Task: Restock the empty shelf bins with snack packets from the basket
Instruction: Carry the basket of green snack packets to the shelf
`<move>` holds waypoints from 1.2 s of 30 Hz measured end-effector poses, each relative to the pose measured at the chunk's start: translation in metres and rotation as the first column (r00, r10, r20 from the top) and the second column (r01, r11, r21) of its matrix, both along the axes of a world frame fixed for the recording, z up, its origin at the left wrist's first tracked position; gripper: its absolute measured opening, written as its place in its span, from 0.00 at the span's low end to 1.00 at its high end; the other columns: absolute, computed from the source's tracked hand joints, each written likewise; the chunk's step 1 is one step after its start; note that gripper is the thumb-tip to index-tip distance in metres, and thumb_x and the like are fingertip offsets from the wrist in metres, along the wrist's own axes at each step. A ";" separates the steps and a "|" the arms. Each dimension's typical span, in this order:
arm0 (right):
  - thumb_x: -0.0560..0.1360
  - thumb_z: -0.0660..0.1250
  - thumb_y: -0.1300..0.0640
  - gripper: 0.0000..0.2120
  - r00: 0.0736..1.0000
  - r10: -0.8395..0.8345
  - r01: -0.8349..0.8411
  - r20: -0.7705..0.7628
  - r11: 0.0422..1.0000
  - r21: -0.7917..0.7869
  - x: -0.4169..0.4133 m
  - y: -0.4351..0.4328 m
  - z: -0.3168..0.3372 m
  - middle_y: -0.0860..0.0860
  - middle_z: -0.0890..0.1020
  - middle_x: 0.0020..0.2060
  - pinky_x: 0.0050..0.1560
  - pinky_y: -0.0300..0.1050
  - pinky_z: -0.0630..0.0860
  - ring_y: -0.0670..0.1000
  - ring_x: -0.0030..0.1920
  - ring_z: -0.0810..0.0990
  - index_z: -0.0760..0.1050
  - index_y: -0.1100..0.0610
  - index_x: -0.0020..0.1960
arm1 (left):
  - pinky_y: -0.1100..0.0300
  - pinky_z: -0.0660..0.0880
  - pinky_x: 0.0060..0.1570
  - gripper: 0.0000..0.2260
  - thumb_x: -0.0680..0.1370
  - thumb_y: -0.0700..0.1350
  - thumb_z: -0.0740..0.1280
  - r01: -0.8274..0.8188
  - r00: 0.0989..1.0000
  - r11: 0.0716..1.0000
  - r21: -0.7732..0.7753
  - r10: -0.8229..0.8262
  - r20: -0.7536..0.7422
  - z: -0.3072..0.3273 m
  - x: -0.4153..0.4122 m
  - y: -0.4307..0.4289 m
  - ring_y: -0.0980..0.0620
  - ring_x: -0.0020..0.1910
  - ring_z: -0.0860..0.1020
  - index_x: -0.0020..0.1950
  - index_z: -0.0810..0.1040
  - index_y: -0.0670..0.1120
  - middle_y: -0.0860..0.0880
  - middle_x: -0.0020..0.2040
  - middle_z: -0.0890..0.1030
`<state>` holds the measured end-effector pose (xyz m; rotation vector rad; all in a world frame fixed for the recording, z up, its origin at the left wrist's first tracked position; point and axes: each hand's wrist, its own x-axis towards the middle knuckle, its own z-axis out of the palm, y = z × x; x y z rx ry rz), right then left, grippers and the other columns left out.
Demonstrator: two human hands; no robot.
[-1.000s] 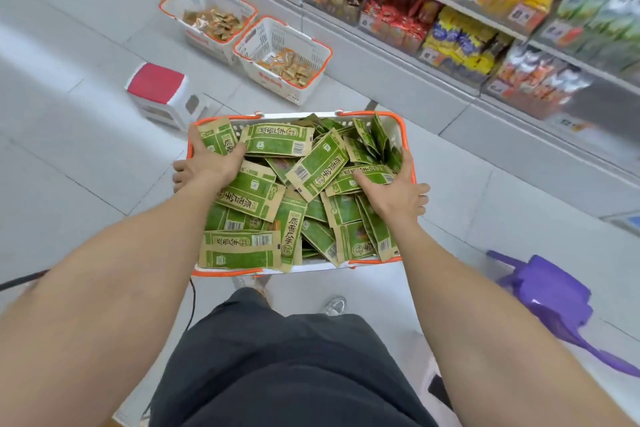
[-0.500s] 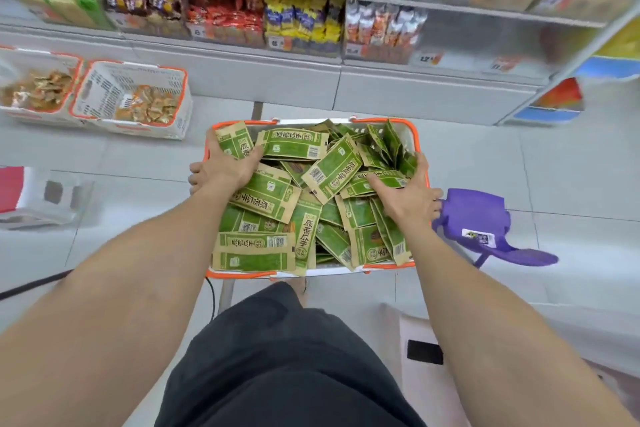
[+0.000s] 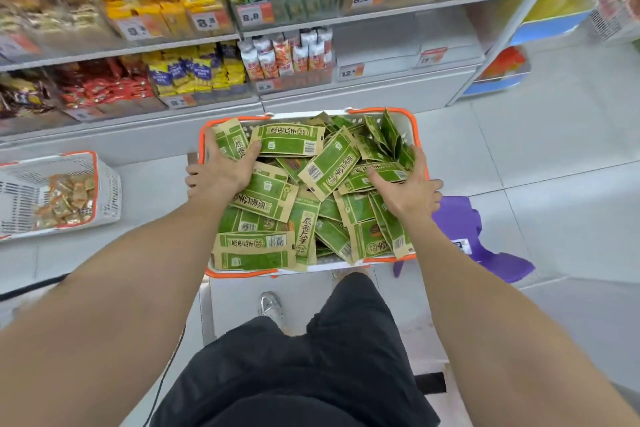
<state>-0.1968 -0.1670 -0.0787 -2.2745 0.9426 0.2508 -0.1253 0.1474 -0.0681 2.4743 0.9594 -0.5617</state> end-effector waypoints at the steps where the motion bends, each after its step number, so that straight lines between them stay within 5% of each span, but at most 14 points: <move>1: 0.62 0.71 0.22 0.52 1.000 -0.001 0.001 -0.003 1.000 0.006 0.019 -0.015 -0.006 0.65 0.68 0.64 0.66 0.66 0.68 0.70 0.62 0.72 0.49 0.30 0.78 | 0.37 0.68 0.63 0.52 0.61 0.88 0.53 0.009 1.000 1.000 0.003 -0.009 -0.008 -0.004 0.021 -0.015 0.31 0.62 0.71 0.78 0.35 0.72 0.32 0.66 0.69; 13: 0.62 0.73 0.26 0.50 0.999 -0.020 0.020 -0.025 0.999 0.033 0.201 -0.151 -0.096 0.59 0.67 0.58 0.65 0.67 0.70 0.67 0.58 0.72 0.51 0.31 0.77 | 0.33 0.64 0.67 0.47 0.69 0.83 0.57 0.039 0.999 0.999 -0.018 -0.039 -0.020 -0.083 0.199 -0.157 0.29 0.71 0.66 0.81 0.37 0.70 0.31 0.74 0.62; 36: 0.62 0.74 0.27 0.46 0.995 -0.053 0.054 -0.087 0.998 0.012 0.332 -0.201 -0.507 0.60 0.71 0.57 0.64 0.65 0.71 0.67 0.58 0.73 0.55 0.29 0.74 | 0.34 0.69 0.62 0.46 0.66 0.85 0.56 -0.002 0.999 1.000 0.030 0.004 -0.044 -0.522 0.331 -0.210 0.31 0.64 0.71 0.78 0.43 0.72 0.36 0.66 0.69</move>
